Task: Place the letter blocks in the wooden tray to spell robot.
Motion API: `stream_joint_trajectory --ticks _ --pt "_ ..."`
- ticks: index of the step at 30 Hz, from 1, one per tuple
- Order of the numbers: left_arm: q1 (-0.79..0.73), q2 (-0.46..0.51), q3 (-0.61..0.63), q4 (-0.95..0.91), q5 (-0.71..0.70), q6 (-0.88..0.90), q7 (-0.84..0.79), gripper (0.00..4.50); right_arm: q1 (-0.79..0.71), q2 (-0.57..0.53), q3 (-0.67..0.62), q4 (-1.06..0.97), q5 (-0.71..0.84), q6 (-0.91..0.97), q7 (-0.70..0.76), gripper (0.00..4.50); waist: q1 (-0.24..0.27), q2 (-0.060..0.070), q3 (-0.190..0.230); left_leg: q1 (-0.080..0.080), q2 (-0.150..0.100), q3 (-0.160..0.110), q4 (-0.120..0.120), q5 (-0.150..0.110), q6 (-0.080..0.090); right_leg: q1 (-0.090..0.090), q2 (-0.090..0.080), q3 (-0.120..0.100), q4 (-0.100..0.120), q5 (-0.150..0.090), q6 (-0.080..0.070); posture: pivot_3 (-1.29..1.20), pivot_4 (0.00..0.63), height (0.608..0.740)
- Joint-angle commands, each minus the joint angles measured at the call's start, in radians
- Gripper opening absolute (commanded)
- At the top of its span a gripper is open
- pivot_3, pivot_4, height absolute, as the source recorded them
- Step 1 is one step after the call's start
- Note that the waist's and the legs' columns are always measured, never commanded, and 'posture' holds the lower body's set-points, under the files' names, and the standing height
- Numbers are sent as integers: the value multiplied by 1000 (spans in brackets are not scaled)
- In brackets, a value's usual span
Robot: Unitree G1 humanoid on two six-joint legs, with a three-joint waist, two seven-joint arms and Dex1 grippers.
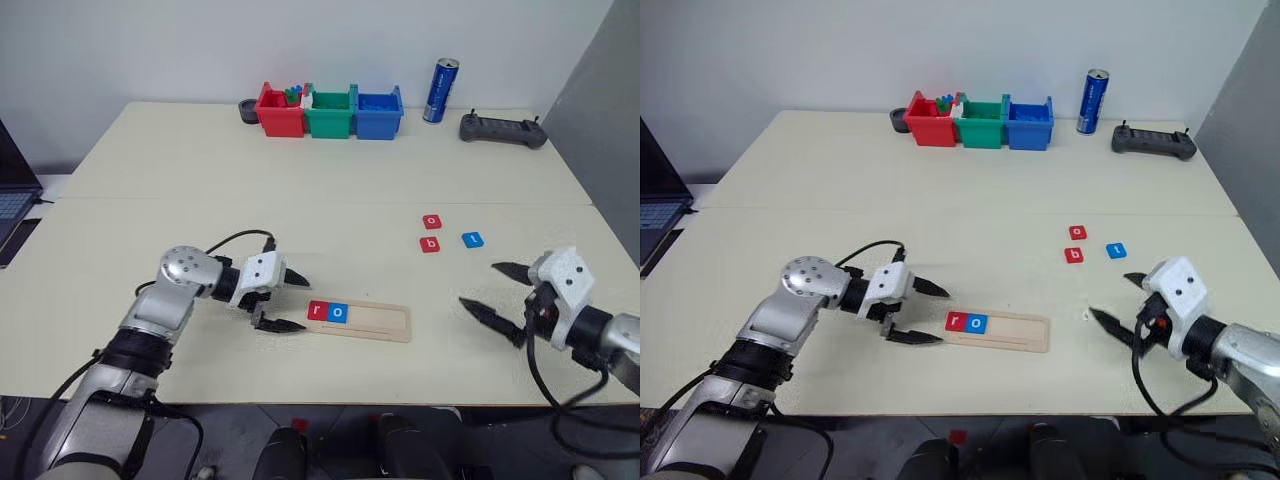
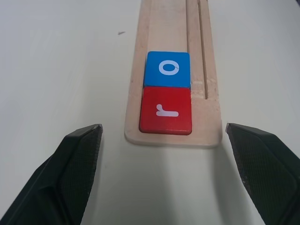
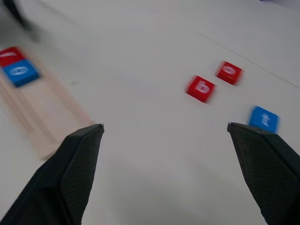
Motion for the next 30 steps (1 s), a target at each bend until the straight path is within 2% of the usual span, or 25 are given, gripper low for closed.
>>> stream_joint_trajectory --ticks 1,6,13,30 --pt "34 17 73 -104 -67 61 32 4473 -117 58 28 46 -16 150 -139 4500 -1 0 0 0 0 0 0 0 0 0 0 0 0 0 0 0 150 740" --pt "100 28 126 -214 -126 142 77 4473 -291 98 103 146 -33 243 -176 4500 -8 1 1 -1 0 -1 -1 0 0 -1 0 -1 0 1 -3 0 150 740" --pt "140 24 147 -267 -148 171 127 4473 -386 111 138 245 -82 257 -182 4500 -13 1 1 -1 0 -1 -1 0 0 -1 0 -1 0 1 -3 0 150 740" --pt "129 5 137 -321 -176 225 185 4473 -401 113 117 251 -104 260 -170 4500 -16 1 1 -1 0 -1 -1 0 0 -1 0 -1 0 2 -4 0 150 740"
